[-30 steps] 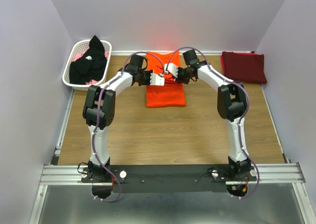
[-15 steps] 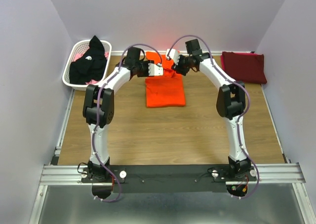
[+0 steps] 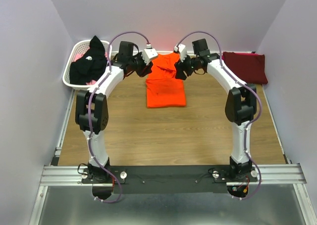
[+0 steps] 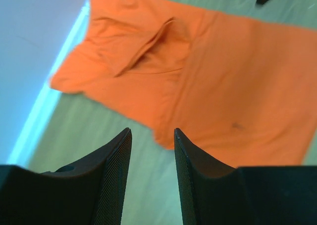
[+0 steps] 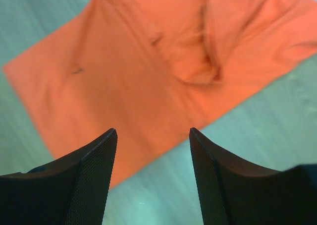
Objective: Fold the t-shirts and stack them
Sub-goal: Fold the folded rectangular tshirt in 1/3 of the way
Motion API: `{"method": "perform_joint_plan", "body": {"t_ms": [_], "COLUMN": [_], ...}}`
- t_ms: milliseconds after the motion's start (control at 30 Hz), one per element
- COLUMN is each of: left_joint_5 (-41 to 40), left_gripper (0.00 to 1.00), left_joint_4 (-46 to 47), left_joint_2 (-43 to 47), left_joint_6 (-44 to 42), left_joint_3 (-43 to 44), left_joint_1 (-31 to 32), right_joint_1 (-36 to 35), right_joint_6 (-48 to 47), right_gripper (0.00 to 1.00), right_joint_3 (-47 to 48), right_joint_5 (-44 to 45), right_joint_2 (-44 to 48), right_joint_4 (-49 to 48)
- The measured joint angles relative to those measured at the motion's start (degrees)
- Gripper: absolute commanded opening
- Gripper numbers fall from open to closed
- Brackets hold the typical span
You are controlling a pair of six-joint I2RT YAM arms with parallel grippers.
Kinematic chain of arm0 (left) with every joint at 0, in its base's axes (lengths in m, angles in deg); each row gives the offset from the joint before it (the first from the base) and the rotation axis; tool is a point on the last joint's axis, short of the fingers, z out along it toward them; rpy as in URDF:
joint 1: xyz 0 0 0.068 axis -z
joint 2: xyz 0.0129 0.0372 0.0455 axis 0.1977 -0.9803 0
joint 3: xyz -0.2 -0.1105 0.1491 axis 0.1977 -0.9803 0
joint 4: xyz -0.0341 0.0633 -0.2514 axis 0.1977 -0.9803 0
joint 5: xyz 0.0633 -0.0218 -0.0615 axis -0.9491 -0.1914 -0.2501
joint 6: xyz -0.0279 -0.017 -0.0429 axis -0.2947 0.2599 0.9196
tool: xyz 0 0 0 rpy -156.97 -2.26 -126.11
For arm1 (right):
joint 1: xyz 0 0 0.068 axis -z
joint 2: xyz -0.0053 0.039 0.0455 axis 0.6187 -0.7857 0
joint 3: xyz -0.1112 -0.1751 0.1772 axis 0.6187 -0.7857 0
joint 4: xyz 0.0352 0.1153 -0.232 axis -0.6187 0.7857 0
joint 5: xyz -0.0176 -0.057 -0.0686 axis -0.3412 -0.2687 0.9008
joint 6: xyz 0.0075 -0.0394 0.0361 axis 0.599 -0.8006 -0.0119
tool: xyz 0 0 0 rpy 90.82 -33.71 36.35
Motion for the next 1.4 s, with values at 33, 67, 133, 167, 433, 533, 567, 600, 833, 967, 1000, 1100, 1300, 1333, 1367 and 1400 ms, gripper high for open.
{"method": "perform_joint_plan", "body": {"t_ms": [33, 67, 133, 167, 433, 533, 567, 600, 833, 967, 1000, 1100, 1300, 1333, 1367, 1400], "left_joint_5": [0.6, 1.4, 3.4, 4.5, 8.0, 9.0, 9.3, 9.6, 10.8, 11.0, 11.0, 11.3, 11.9, 11.9, 11.9, 11.9], "left_gripper": [0.48, 0.48, 0.48, 0.47, 0.47, 0.44, 0.43, 0.42, 0.41, 0.41, 0.4, 0.42, 0.43, 0.44, 0.44, 0.45], "left_joint_4": [0.1, 0.1, 0.1, 0.1, -2.6, -3.3, -3.4, -3.3, -1.5, -0.8, -0.8, -0.2, 4.0, 4.2, 4.3, 4.9], "left_joint_2": [-0.3, -0.8, -3.3, -5.0, -17.2, -19.6, -20.4, -21.2, -27.2, -30.1, -30.4, -30.5, -24.0, -22.6, -21.5, -19.6], "left_joint_6": [2.1, 4.6, 9.6, 12.0, 18.4, 18.8, 19.2, 19.5, 23.1, 24.9, 25.4, 26.3, 27.5, 27.5, 27.5, 27.6], "left_joint_3": [-0.1, 0.0, 1.3, 2.7, 13.3, 15.8, 16.8, 18.0, 27.1, 29.2, 29.2, 27.6, 12.9, 11.3, 10.2, 8.9], "left_joint_1": [0.0, 0.0, -0.3, -0.6, -1.9, -1.9, -1.9, -1.9, -1.8, -1.6, -1.6, -1.5, -1.5, -1.5, -1.6, -1.7], "right_joint_1": [0.0, 0.0, -0.1, -0.2, -0.6, -0.7, -0.7, -0.7, -0.7, -0.7, -0.7, -0.8, -1.3, -1.4, -1.5, -1.6], "right_joint_6": [2.5, 4.3, 7.7, 9.6, 17.7, 19.6, 20.1, 20.5, 23.8, 24.8, 25.0, 26.1, 27.3, 27.4, 27.4, 27.2], "right_gripper": [0.63, 0.62, 0.55, 0.53, 0.44, 0.43, 0.43, 0.43, 0.43, 0.43, 0.43, 0.43, 0.43, 0.43, 0.43, 0.43], "right_joint_3": [-0.8, -1.5, -3.2, -3.9, -5.8, -7.3, -7.8, -8.0, -10.8, -11.1, -11.1, -11.5, -12.7, -13.8, -14.6, -16.0], "right_joint_5": [-1.6, -2.7, -5.1, -6.4, -12.2, -12.8, -12.9, -12.9, -13.6, -13.7, -13.9, -14.4, -14.8, -15.0, -15.2, -15.5], "right_joint_2": [0.0, 0.0, 0.0, 0.0, -3.2, -4.6, -5.3, -5.7, -8.0, -8.0, -8.0, -8.0, -7.9, -7.5, -7.2, -6.6], "right_joint_4": [0.0, 0.0, 0.1, 0.2, -0.2, -0.4, -0.5, -0.5, -2.7, -3.9, -4.0, -5.1, -7.3, -8.3, -9.0, -9.9]}}
